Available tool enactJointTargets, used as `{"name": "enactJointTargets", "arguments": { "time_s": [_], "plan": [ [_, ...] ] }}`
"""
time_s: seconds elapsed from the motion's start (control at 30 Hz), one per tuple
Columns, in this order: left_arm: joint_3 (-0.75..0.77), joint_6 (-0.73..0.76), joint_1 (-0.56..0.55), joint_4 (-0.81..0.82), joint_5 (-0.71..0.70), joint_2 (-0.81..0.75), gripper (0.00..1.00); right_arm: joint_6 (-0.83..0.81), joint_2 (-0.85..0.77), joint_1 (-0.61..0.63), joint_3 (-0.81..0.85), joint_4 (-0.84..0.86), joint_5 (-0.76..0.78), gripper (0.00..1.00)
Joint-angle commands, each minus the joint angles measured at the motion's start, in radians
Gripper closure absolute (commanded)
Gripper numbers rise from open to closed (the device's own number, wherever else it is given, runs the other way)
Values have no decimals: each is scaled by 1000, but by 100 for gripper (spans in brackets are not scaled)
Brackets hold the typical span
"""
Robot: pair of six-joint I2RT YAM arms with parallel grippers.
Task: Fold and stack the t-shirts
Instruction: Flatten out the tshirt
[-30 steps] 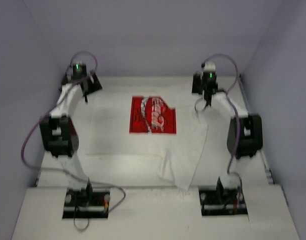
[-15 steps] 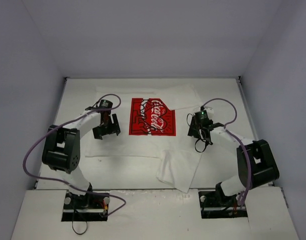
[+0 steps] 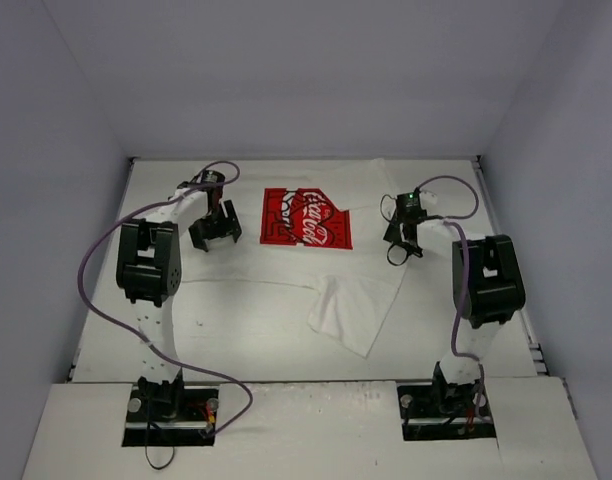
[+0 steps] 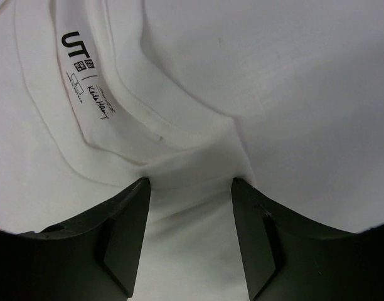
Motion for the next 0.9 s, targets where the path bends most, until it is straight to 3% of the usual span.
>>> {"name": "enactJointTargets", "arguments": {
  "time_s": [0.0, 0.17, 0.3, 0.47, 0.67, 0.87],
  "plan": [
    [151, 64, 35, 35, 36, 119, 23, -62, 138, -56, 168, -18, 47, 48],
    [284, 112, 45, -41, 52, 113, 23, -159, 209, -79, 335, -22, -14, 50],
    [214, 127, 75, -52, 47, -66, 23, -208, 109, -67, 342, -21, -64, 49],
    [-26, 112, 150, -32, 14, -284, 23, -151, -153, -70, 183, -21, -66, 47],
    [-246, 7, 281, 69, 80, -272, 24, -47, -344, -65, -30, -19, -122, 47],
    [-254, -37, 305, 147, 151, -206, 27, -14, -392, -65, -157, -6, -159, 48]
  ]
}}
